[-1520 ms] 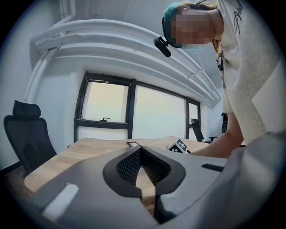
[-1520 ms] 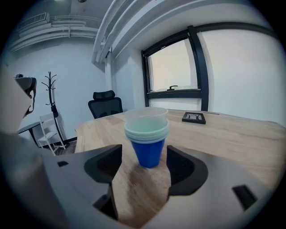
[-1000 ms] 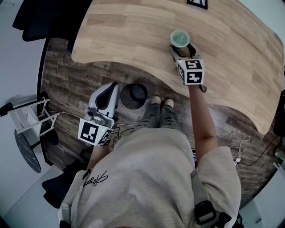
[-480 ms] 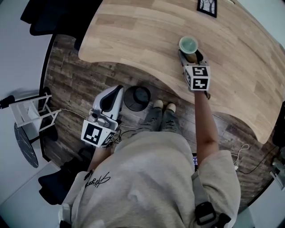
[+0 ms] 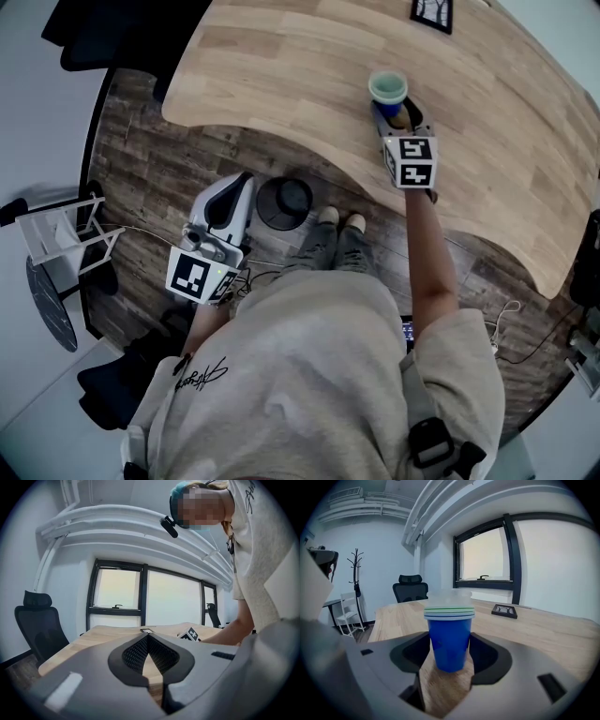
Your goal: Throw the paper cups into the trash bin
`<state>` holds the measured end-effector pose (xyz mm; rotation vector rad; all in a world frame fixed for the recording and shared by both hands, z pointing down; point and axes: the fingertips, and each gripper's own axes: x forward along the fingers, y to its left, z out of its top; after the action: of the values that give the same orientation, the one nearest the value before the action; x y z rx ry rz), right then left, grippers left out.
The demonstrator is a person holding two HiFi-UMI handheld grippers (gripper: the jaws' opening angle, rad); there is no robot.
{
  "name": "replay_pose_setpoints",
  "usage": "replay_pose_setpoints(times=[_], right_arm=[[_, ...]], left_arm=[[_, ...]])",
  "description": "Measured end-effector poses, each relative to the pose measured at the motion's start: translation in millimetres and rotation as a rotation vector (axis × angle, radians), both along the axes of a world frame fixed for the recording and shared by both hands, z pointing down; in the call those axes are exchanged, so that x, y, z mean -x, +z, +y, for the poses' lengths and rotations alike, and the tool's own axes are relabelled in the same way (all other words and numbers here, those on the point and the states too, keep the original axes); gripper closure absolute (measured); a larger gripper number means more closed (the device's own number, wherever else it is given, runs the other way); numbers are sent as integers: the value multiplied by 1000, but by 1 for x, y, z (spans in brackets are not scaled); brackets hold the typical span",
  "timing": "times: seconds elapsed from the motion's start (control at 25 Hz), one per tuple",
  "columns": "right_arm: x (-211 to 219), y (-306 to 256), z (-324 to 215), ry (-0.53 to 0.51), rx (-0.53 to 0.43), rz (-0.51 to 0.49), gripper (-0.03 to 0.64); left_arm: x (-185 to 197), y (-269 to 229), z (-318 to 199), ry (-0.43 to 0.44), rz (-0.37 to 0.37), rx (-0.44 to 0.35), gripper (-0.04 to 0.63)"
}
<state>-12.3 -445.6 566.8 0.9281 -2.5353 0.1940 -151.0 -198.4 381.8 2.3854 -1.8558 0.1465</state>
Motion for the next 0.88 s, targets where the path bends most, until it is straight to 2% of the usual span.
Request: replay_pose_setpoints(times=[0.88], right_arm=[[-39, -71, 16, 67, -96, -111, 351]], left_arm=[[-22, -21, -23, 74, 2, -64, 594]])
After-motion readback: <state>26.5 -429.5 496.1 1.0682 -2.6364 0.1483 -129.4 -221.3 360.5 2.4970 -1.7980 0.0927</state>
